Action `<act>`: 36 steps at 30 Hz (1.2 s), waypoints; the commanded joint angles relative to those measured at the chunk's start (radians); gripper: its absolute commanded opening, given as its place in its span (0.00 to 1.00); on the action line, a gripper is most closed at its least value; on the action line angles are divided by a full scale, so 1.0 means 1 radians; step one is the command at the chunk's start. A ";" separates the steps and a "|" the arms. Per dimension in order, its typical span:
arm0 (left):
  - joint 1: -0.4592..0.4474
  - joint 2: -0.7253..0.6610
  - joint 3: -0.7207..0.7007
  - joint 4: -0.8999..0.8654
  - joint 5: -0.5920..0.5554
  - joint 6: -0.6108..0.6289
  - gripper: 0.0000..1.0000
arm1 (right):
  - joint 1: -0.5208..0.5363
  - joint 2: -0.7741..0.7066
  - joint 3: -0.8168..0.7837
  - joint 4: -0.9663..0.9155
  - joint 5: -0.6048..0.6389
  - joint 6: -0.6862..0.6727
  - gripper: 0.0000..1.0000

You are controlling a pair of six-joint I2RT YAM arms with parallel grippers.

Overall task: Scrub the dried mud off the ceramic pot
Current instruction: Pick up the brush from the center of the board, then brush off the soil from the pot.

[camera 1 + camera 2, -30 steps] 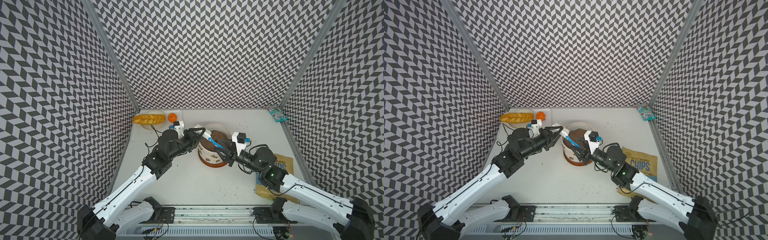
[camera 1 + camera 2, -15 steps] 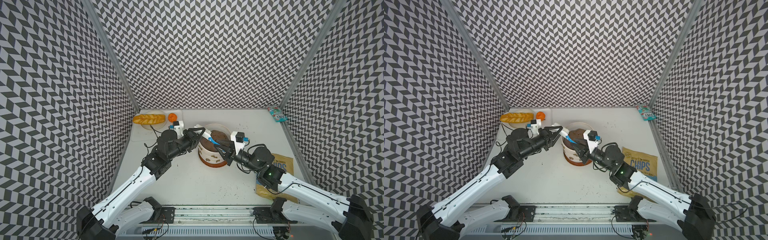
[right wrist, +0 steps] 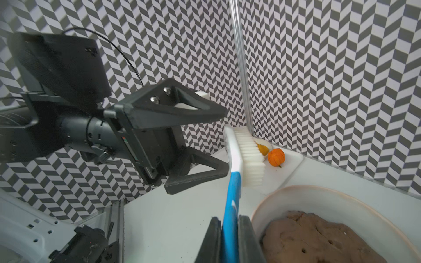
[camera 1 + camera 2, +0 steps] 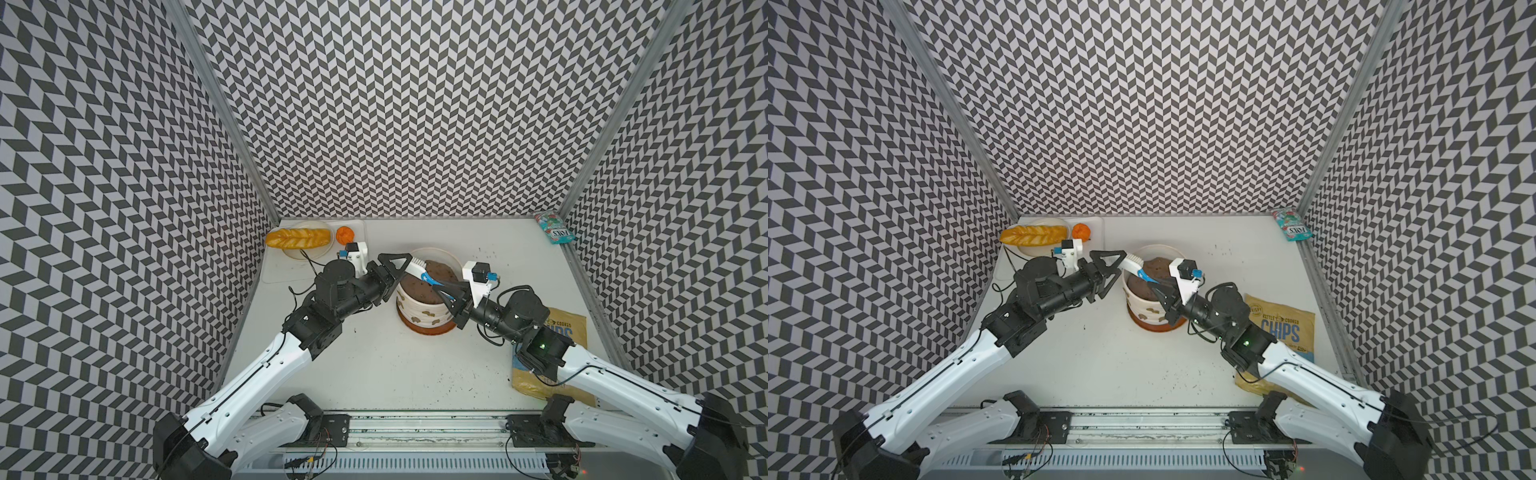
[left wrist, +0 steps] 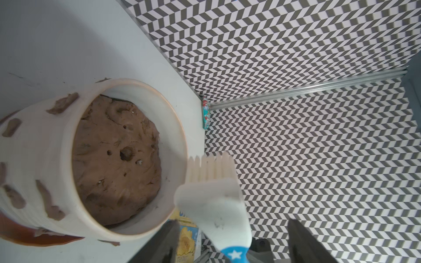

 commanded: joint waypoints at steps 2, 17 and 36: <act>0.021 0.007 0.086 -0.204 -0.121 0.195 0.82 | -0.079 -0.058 0.100 -0.142 -0.054 -0.048 0.00; 0.031 0.336 0.323 -0.527 -0.301 0.419 0.80 | -0.148 -0.071 0.332 -0.722 -0.228 -0.177 0.00; -0.056 0.604 0.530 -0.738 -0.365 0.325 0.44 | -0.144 -0.081 0.274 -0.836 -0.356 -0.214 0.00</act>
